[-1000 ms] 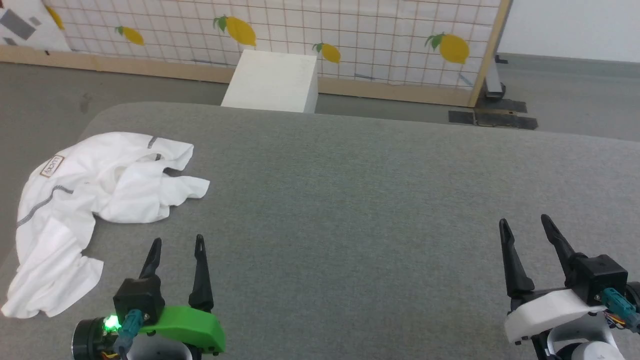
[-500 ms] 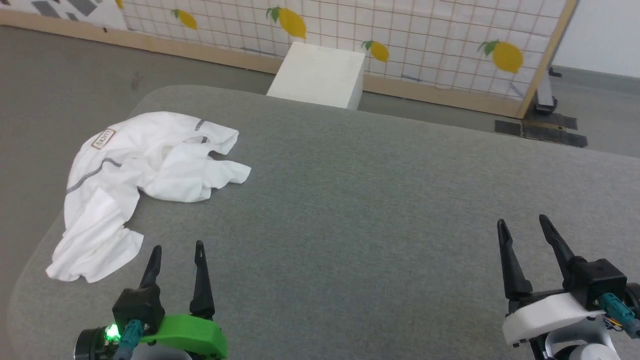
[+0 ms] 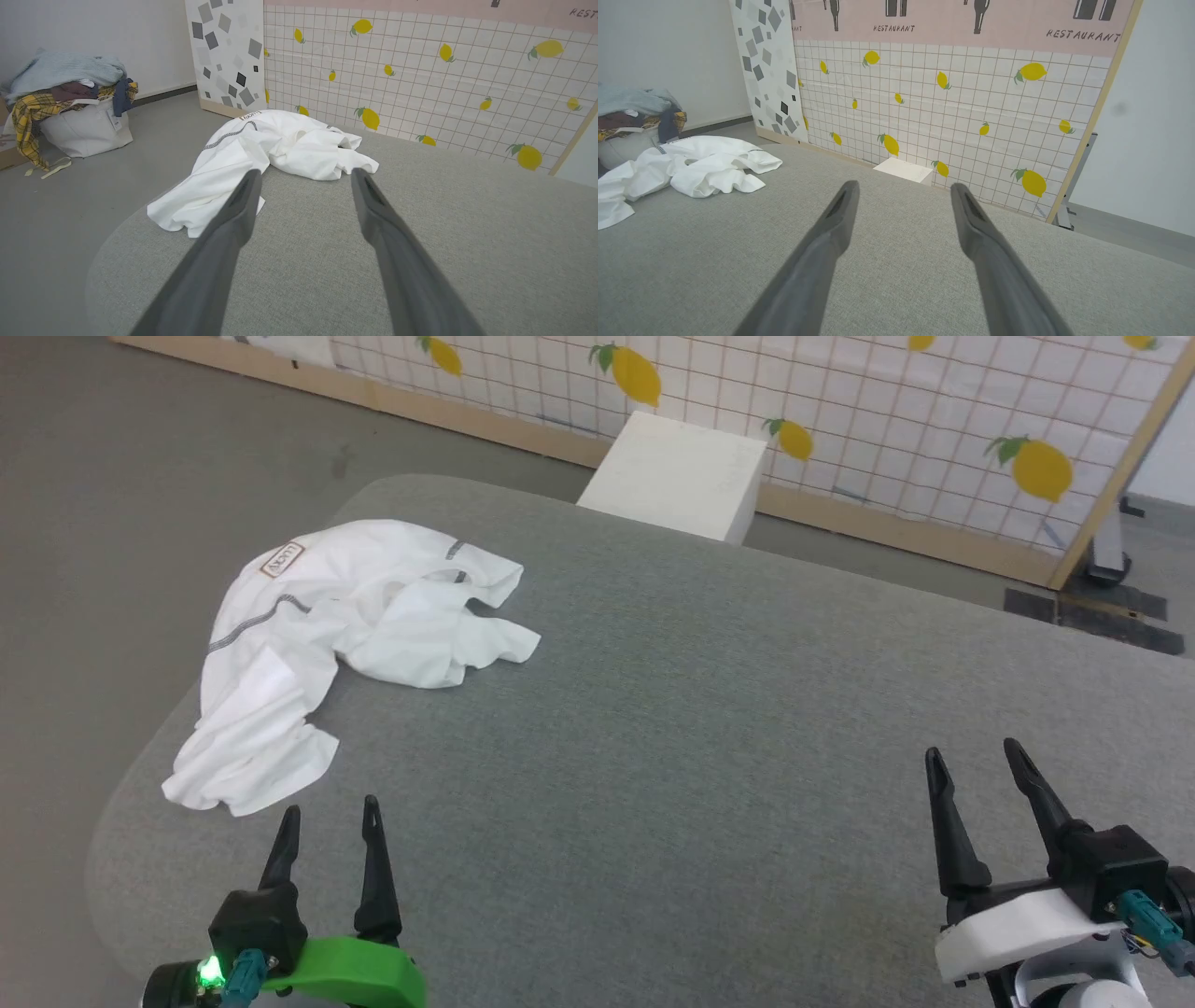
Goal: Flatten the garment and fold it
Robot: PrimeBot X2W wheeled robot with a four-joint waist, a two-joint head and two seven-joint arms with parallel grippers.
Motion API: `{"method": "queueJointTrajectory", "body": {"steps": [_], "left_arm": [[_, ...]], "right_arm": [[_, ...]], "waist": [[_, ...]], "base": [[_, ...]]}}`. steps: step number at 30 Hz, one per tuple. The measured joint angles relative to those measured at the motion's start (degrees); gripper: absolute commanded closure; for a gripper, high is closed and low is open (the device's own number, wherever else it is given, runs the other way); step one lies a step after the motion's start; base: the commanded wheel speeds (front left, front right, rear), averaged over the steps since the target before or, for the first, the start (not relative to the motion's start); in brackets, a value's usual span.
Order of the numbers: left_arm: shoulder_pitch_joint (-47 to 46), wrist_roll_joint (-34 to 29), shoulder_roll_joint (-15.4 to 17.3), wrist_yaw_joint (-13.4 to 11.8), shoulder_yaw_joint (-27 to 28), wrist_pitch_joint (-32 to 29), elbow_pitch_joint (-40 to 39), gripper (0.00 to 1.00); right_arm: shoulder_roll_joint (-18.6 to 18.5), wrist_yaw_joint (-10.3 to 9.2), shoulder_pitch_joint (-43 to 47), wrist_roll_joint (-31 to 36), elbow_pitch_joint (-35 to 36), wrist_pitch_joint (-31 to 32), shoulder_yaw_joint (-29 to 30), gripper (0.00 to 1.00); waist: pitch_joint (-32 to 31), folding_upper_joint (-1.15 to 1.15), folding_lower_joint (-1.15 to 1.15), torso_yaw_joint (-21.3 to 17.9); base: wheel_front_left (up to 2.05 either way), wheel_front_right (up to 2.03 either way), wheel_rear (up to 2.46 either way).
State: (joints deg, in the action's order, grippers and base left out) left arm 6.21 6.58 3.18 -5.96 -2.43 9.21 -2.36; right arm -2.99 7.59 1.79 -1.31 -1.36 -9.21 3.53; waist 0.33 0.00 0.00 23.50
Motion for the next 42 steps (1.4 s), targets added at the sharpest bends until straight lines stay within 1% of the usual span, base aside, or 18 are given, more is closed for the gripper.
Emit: {"method": "queueJointTrajectory", "body": {"steps": [31,42], "left_arm": [[2.26,3.09,-0.01,-1.77,-1.22,4.05,-0.41,0.0],[3.25,4.88,-0.01,-3.19,-2.0,5.33,-0.67,0.0]], "right_arm": [[0.04,0.0,0.61,0.15,-1.12,-3.96,0.64,0.0],[0.07,0.0,0.61,0.35,-1.46,-5.3,1.47,0.0]], "waist": [[0.11,0.0,0.0,8.91],[0.69,0.0,0.0,11.95]], "base": [[0.0,0.0,0.0],[0.0,0.0,0.0]]}}
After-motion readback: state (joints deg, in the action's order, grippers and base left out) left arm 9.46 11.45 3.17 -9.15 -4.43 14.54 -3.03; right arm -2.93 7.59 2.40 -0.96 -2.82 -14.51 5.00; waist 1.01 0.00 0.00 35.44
